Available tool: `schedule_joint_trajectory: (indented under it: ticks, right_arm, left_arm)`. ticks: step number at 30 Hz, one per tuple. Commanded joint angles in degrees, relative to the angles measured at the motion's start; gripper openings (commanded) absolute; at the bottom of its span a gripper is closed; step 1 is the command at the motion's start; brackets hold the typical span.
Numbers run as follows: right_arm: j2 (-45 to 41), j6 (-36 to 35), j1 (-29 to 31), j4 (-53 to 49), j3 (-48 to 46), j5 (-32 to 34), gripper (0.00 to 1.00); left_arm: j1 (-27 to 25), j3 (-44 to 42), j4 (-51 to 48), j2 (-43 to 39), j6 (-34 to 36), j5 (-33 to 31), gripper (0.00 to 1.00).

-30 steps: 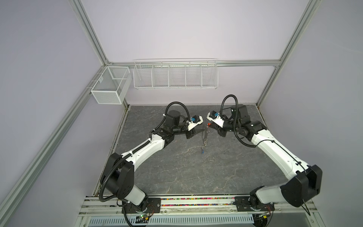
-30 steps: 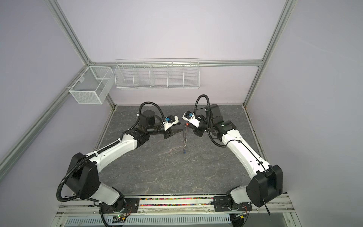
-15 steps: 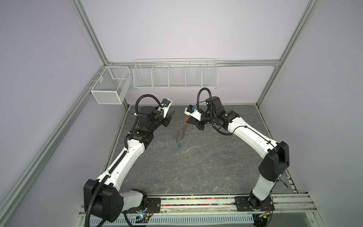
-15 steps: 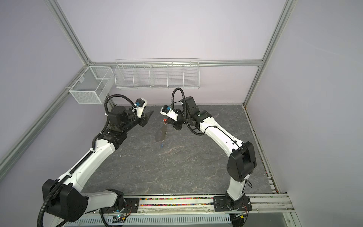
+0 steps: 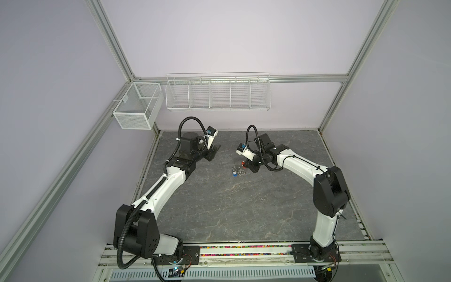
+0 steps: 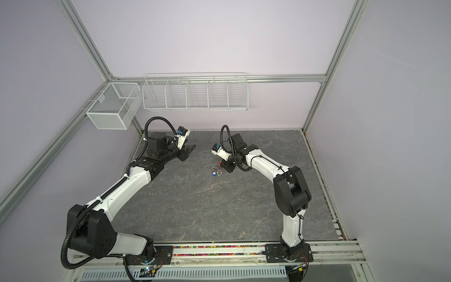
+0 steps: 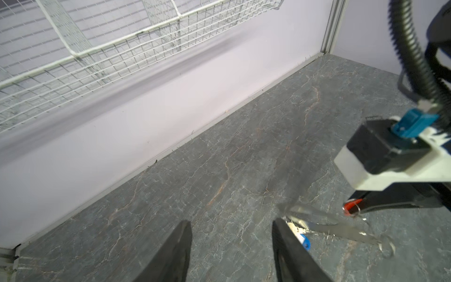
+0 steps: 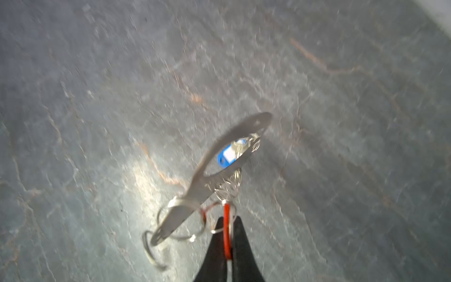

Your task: Put the keys on the keyring

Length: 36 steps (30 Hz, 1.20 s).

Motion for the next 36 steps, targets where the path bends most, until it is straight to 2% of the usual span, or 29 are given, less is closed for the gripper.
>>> schedule_joint_trajectory:
  ticks: [1,12,16,18,21,22,23,24,25,28,30,33,34,36]
  right_arm:
    - [-1.43,-3.94,-1.01,-6.36,-2.2,8.54,0.07]
    - [-2.43,-11.06,-5.22,-14.16,-10.88,22.03,0.07]
    - [-2.99,-13.48,-6.67,-12.11,-14.79,23.2,0.08]
    - [-4.43,-13.14,-7.67,-10.27,-16.13,23.45,0.13]
    - [-7.48,-12.85,-9.28,-7.77,-18.13,23.63,0.37]
    - [-8.91,-12.67,-9.85,-6.82,-18.9,23.56,0.53]
    - [-10.58,-12.25,-10.55,-5.65,-19.73,23.56,0.95]
    - [-12.26,-11.58,-11.39,-4.42,-20.49,23.26,0.88]
    - [-14.31,-10.43,-12.84,-2.82,-21.43,22.52,0.88]
    - [-21.05,-4.55,-17.63,4.52,-25.35,19.04,0.88]
    - [-25.82,0.62,-21.25,13.47,-30.07,16.88,0.88]
    - [-32.28,6.57,-25.71,31.18,-41.38,13.66,0.88]
    - [-34.1,7.34,-26.83,38.52,-46.02,12.84,0.88]
    - [-35.67,11.08,-29.07,54.01,-54.42,12.87,0.88]
  left_arm:
    - [-0.45,2.05,-0.07,1.82,0.09,2.35,0.54]
    - [-2.42,4.5,-1.41,7.25,1.93,1.38,0.54]
    - [-2.38,3.12,-0.01,8.07,-0.66,0.77,0.55]
    - [-2.34,1.07,1.5,7.4,-3.09,-0.15,0.56]
    - [-1.74,-3.75,5.18,5.24,-7.08,-3.1,0.57]
    - [-1.27,-5.83,7.03,4.24,-8.35,-4.51,0.57]
    - [-0.69,-7.82,8.86,3.06,-9.29,-5.52,0.58]
    - [-0.12,-9.83,10.49,2.01,-10.06,-6.43,0.59]
    - [0.66,-11.94,12.47,0.56,-10.93,-8.08,0.59]
    - [2.75,-17.91,16.79,-2.79,-11.82,-15.53,0.61]
    - [4.08,-21.61,19.21,-4.36,-12.36,-21.67,0.62]
    - [6.56,-29.73,29.8,-5.29,-12.16,-29.03,0.63]
    - [7.19,-32.59,34.95,-5.08,-10.85,-31.75,0.67]
    - [8.16,-35.59,38.6,-5.39,-11.45,-35.93,0.67]
